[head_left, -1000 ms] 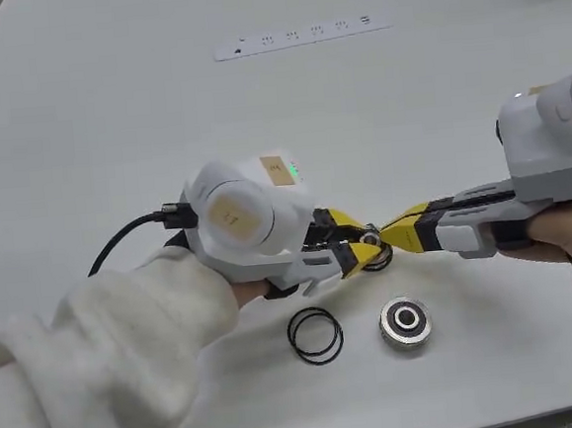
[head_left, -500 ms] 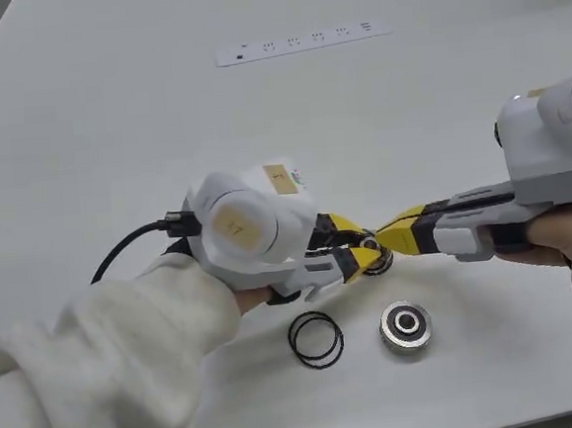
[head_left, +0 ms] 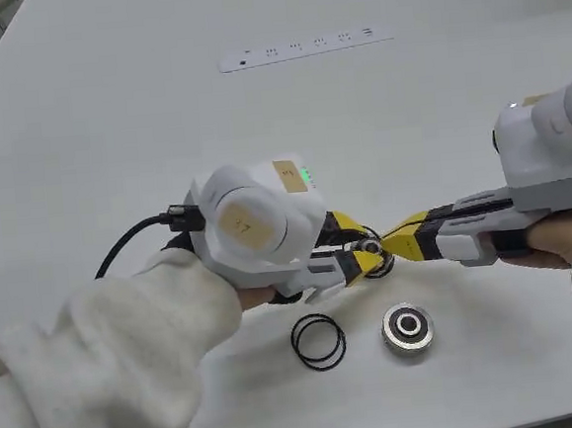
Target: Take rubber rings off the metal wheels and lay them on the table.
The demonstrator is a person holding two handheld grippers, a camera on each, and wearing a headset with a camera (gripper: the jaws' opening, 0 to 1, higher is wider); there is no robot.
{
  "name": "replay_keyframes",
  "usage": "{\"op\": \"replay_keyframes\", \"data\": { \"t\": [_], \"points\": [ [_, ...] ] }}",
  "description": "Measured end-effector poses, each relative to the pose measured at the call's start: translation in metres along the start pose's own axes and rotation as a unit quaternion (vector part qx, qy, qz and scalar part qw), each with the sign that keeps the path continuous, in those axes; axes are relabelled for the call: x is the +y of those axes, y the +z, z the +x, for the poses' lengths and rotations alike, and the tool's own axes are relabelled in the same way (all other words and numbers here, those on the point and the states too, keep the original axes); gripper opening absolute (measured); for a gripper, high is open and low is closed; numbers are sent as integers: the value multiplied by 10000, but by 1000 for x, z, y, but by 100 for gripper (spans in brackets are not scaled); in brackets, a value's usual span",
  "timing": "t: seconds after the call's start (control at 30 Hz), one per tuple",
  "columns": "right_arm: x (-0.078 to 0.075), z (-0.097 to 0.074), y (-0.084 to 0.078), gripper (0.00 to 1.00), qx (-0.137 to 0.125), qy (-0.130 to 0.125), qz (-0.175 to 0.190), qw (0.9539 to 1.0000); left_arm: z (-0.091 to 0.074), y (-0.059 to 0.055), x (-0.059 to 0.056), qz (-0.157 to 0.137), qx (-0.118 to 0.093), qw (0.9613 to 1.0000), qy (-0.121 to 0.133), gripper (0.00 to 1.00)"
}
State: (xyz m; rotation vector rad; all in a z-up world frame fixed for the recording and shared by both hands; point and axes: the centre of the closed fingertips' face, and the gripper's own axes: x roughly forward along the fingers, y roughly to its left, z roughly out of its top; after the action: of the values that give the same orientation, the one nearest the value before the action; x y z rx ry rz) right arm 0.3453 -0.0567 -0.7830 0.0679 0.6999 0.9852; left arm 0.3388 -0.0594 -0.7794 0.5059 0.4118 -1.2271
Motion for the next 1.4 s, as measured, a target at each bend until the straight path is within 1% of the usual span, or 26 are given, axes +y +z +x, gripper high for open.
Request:
{"op": "replay_keyframes", "data": {
  "t": [0.07, 0.13, 0.23, 0.3, 0.4, 0.5, 0.6, 0.73, 0.87, 0.97, 1.1, 1.23, 1.33, 1.4],
  "points": [
    [-1, -1, 1, 0, -29, -19, 17, 10000, -3, 2, 0, 24, 7, 10000, -1, 20],
    [-2, -2, 2, 0, -47, -36, 41, 10000, -6, 4, -1, 63, 8, 10000, -8, 25],
    [-4, -5, 3, 0, -69, -61, 48, 9999, -13, 10, 2, 46, -11, 10000, 43, 37],
    [-4, -6, 5, 0, -105, -72, 72, 9999, -19, 15, 5, 20, -49, 9999, 120, 40],
    [-4, -9, 10, 0, -195, -88, 115, 9997, -28, 20, 7, 37, -65, 9998, 187, 43],
    [-3, -12, 14, 0, -266, -78, 158, 9995, -36, 24, 7, 52, -70, 9997, 227, 51],
    [-1, -13, 17, 0, -332, -59, 175, 9993, -46, 29, 5, -28, -103, 9996, 244, 59],
    [1, -16, 23, 0, -418, -48, 170, 9990, -58, 37, 8, -73, -168, 9992, 359, 62],
    [3, -20, 30, 0, -527, -34, 187, 9984, -71, 44, 11, -81, -170, 9989, 433, 68],
    [5, -22, 35, 0, -620, -15, 220, 9978, -79, 48, 15, -53, -156, 9985, 513, 70],
    [7, -23, 39, 0, -712, 18, 307, 9970, -90, 52, 18, 40, -87, 9979, 636, 71],
    [13, -24, 42, 0, -746, 85, 317, 9967, -103, 57, 17, 93, -84, 9975, 698, 74],
    [18, -24, 46, 0, -797, 156, 324, 9962, -112, 57, 16, 156, -43, 9971, 744, 76],
    [22, -24, 48, 0, -821, 199, 320, 9959, -118, 56, 17, 145, -31, 9969, 771, 77]
  ]
}}
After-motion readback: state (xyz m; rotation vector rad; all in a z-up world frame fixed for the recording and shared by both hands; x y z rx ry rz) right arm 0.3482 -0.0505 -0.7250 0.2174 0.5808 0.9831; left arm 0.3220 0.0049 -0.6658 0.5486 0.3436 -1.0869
